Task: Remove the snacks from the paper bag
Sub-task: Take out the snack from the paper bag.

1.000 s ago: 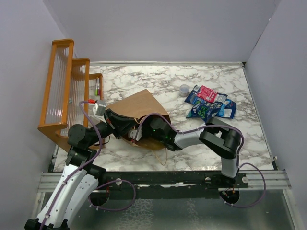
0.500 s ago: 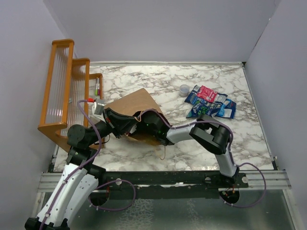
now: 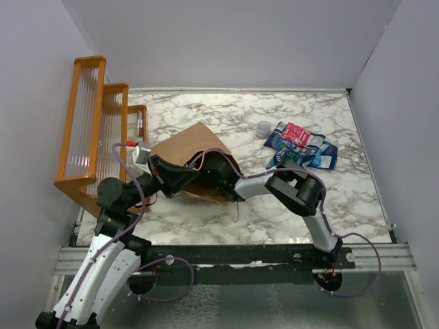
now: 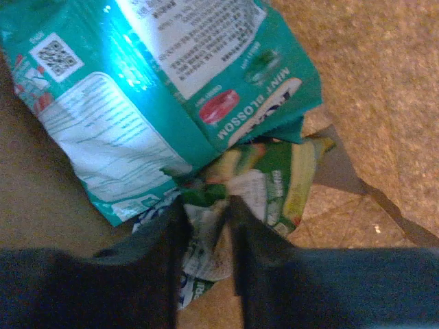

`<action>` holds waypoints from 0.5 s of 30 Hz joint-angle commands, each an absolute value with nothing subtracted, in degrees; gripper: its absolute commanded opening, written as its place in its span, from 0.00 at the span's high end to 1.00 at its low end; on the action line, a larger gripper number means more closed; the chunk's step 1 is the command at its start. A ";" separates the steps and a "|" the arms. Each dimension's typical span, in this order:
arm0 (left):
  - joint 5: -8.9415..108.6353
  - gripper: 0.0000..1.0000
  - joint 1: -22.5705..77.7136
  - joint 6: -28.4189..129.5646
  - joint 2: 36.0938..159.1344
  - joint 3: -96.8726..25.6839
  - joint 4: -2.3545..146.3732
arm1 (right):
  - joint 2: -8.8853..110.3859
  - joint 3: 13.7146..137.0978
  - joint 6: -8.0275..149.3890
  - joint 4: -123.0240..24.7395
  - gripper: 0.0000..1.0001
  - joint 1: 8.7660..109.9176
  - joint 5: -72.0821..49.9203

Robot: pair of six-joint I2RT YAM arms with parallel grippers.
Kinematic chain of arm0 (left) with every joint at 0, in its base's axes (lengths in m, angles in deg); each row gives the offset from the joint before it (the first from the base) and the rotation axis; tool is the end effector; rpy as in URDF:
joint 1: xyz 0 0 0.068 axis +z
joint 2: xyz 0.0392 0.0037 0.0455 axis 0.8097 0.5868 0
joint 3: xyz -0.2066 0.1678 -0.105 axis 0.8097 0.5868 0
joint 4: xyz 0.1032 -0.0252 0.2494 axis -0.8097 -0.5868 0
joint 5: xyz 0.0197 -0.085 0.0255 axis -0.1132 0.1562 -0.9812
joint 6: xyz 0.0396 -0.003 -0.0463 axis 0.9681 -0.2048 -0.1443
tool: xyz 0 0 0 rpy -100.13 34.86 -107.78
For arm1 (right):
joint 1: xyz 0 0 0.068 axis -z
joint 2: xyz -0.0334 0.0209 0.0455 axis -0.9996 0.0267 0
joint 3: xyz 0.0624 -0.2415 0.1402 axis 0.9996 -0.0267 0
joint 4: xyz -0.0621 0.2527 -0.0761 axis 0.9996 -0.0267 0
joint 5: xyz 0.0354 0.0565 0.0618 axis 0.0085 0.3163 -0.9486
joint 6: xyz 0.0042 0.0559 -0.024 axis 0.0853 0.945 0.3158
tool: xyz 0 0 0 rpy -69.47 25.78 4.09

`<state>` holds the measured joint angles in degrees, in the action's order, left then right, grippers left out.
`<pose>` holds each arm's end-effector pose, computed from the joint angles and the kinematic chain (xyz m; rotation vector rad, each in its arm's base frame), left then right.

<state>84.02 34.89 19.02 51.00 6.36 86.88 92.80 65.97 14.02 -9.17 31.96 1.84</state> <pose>0.1149 -0.0726 0.3476 0.4141 1.4144 -1.3619 0.2656 0.3940 0.1289 -1.4628 1.1744 -0.0066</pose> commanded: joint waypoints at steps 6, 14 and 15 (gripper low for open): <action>84.72 1.00 34.74 20.62 49.46 5.99 84.66 | 89.70 63.47 15.09 -8.73 0.90 33.01 4.12; 75.20 1.00 34.74 25.64 48.21 5.69 75.08 | 79.85 54.88 17.70 -8.86 0.99 32.69 -0.39; 74.22 1.00 34.77 25.77 48.05 5.79 74.76 | 78.53 53.61 18.35 -8.70 0.99 32.52 -1.36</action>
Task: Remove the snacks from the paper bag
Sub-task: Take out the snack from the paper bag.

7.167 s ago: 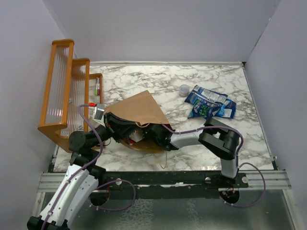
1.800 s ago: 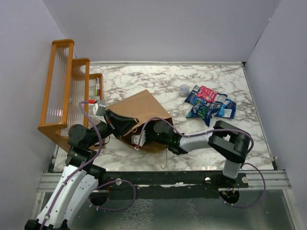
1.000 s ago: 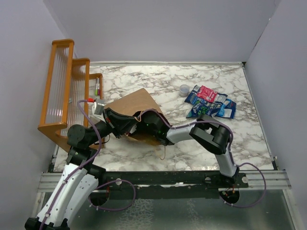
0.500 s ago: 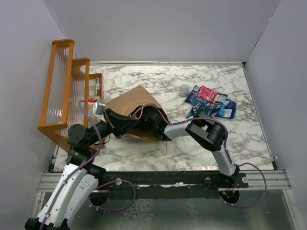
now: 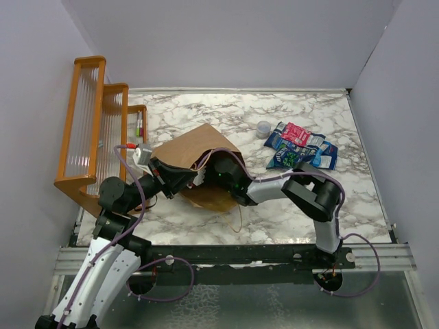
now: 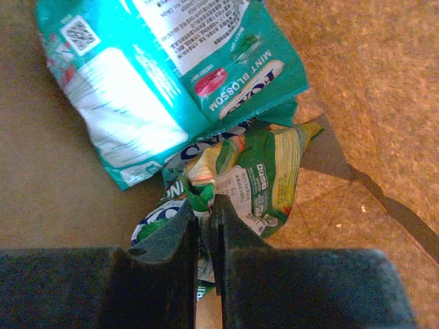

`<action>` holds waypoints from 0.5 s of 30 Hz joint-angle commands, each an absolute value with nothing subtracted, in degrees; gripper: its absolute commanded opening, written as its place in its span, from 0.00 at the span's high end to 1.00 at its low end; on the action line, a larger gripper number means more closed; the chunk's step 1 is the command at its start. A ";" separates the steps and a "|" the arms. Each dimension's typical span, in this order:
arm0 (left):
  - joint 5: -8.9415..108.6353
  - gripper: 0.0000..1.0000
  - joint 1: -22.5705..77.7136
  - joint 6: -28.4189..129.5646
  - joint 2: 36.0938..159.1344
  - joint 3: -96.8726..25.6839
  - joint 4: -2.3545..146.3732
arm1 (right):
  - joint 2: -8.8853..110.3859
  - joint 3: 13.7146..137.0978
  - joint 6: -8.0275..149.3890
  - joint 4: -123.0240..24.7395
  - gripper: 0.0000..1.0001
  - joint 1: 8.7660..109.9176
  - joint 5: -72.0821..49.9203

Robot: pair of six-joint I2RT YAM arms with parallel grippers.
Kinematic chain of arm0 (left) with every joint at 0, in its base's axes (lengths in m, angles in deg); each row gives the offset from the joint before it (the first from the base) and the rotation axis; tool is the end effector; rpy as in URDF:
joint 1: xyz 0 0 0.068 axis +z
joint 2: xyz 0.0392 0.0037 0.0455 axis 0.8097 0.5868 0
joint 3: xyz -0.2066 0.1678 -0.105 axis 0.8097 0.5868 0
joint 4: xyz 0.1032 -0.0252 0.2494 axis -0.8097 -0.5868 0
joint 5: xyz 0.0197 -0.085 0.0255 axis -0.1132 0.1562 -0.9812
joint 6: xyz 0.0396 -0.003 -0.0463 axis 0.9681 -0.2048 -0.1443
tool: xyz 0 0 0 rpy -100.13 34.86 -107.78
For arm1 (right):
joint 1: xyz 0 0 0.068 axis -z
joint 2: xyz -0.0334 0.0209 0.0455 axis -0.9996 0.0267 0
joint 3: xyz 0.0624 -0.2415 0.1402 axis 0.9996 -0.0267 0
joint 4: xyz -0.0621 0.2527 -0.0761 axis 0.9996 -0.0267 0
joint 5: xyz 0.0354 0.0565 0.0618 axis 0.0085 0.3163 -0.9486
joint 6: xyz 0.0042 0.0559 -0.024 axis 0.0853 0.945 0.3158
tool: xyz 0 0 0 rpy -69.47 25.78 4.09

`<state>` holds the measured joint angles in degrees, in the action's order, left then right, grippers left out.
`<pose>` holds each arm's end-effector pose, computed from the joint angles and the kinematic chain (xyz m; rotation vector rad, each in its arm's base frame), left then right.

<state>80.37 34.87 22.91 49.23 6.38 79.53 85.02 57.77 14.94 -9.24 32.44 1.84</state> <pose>0.1142 -0.0701 0.3380 0.3637 1.4836 -1.2840 0.2496 0.3632 0.1449 -1.4553 1.1971 -0.0020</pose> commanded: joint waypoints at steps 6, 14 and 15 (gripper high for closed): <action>72.04 1.00 34.74 24.97 48.34 5.51 75.52 | 70.25 45.81 22.16 -7.80 0.99 31.48 -6.53; 69.02 1.00 34.74 23.90 47.89 4.20 74.95 | 60.11 38.69 24.25 -8.73 0.99 30.15 -12.50; 68.70 1.00 34.74 23.70 47.75 4.18 74.92 | 57.98 37.99 24.90 -9.44 0.98 30.11 -13.92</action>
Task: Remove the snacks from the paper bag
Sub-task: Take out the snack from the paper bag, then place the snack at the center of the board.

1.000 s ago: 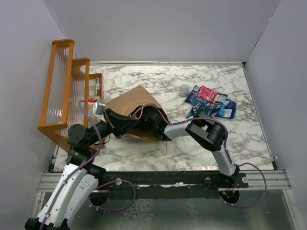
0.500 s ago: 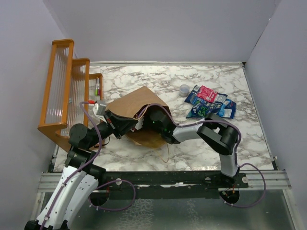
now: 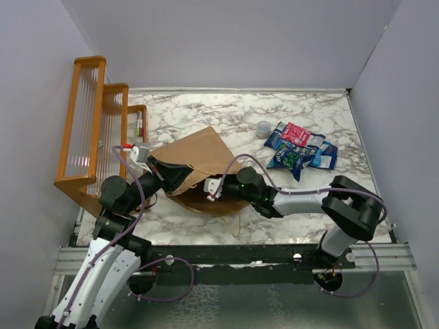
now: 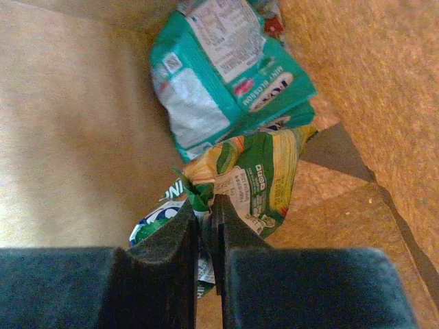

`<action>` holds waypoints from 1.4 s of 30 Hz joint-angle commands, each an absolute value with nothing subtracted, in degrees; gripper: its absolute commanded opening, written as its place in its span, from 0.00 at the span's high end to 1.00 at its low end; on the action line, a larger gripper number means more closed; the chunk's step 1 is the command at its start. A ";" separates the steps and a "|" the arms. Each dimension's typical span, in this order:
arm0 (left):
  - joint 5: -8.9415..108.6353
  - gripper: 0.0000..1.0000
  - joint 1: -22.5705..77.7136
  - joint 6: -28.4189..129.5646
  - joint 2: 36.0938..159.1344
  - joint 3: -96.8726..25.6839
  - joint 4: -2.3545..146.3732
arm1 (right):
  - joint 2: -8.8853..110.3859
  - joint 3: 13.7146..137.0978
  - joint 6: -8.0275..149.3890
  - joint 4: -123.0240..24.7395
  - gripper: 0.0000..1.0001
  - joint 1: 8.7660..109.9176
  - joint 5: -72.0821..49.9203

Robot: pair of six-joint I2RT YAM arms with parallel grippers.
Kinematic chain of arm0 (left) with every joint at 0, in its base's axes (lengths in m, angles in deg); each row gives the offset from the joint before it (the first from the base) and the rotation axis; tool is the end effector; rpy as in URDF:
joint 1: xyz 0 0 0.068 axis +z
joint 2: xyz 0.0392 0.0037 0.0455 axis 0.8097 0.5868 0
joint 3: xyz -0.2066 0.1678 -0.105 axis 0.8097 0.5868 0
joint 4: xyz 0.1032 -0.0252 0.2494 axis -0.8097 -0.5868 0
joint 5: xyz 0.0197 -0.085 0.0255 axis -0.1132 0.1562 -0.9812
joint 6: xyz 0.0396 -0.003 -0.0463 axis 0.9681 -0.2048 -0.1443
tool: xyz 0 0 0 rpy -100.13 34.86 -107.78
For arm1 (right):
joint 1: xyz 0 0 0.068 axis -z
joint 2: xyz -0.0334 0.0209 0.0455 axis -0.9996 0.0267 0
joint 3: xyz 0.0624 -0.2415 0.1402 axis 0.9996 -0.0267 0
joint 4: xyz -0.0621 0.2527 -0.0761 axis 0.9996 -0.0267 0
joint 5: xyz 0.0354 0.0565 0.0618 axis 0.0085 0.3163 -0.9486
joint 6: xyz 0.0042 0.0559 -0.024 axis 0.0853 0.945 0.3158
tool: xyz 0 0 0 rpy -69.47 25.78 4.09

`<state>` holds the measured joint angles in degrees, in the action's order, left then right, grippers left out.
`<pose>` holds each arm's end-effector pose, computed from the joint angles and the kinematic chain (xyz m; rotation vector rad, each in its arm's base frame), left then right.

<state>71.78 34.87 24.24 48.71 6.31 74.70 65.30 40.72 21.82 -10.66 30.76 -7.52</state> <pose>0.1193 -0.0659 0.3310 0.2177 1.5396 -1.1755 0.1885 0.3046 0.1817 -1.4621 1.1675 0.2552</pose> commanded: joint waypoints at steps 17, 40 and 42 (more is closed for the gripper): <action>64.04 1.00 34.78 25.33 47.71 2.82 70.81 | 24.82 34.12 42.87 -25.57 0.99 30.02 -42.19; 63.32 1.00 34.79 24.72 47.98 3.04 69.90 | 18.01 36.72 33.01 -0.63 0.98 30.14 36.33; 63.28 1.00 34.75 24.78 47.80 2.99 69.35 | 22.96 37.28 29.09 6.80 0.98 30.38 44.95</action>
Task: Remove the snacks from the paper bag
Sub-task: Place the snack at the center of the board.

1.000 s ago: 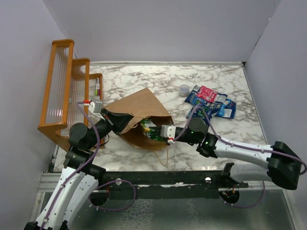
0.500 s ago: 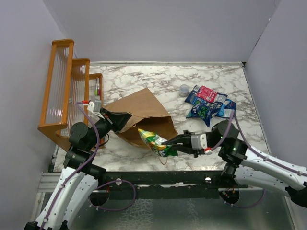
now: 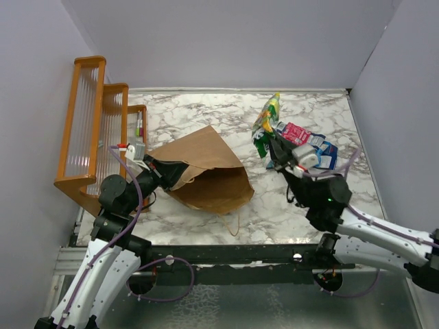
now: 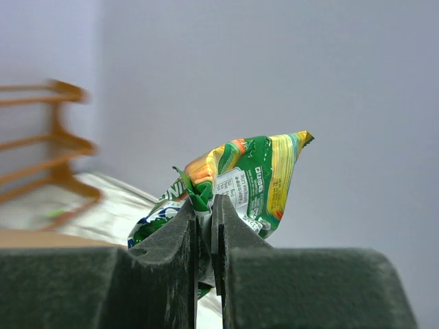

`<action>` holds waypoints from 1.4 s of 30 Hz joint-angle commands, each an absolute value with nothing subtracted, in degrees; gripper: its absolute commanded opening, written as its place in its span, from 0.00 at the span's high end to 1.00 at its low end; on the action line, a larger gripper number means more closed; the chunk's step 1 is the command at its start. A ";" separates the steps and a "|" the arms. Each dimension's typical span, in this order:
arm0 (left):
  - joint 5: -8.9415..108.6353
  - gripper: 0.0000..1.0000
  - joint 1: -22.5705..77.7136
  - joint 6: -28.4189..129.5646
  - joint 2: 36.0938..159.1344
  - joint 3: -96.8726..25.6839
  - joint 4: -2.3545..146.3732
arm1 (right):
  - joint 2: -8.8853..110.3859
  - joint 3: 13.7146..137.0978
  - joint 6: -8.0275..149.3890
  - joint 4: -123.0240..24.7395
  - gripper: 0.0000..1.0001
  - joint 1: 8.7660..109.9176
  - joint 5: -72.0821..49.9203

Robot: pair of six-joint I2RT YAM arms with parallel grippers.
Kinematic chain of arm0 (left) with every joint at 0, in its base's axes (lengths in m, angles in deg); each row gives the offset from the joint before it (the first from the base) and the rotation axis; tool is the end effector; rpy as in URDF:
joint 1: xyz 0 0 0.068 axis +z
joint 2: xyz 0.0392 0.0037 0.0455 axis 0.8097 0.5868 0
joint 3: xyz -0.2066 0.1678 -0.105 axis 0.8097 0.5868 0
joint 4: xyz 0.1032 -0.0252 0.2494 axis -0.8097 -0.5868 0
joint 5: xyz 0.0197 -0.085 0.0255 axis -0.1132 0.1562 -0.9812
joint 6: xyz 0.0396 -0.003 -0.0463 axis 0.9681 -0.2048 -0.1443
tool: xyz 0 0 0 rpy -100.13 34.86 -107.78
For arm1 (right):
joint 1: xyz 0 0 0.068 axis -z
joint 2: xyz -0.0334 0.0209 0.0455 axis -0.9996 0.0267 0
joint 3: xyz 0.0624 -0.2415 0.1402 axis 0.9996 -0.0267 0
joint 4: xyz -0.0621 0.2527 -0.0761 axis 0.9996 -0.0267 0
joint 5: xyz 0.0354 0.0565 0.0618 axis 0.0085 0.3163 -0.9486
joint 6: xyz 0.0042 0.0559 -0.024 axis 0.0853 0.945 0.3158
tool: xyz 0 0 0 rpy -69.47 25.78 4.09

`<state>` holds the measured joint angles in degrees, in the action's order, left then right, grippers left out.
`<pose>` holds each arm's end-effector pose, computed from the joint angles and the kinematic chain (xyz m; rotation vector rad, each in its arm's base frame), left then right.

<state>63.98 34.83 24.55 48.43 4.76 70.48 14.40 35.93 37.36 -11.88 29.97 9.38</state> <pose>0.1213 -0.0608 0.3333 0.0891 1.5660 -1.0787 0.1071 0.1555 0.3860 -0.5818 0.9351 0.3805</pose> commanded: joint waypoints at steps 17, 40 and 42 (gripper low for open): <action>76.18 1.00 34.74 25.25 50.72 4.17 74.94 | 50.25 50.05 71.08 -26.82 0.95 60.13 40.77; 80.66 1.00 34.74 29.85 47.23 6.43 72.04 | 43.96 43.26 79.71 -31.47 0.54 64.47 30.11; 80.57 1.00 34.74 30.11 47.12 6.48 71.78 | 40.41 41.71 77.08 -28.70 0.51 64.47 21.82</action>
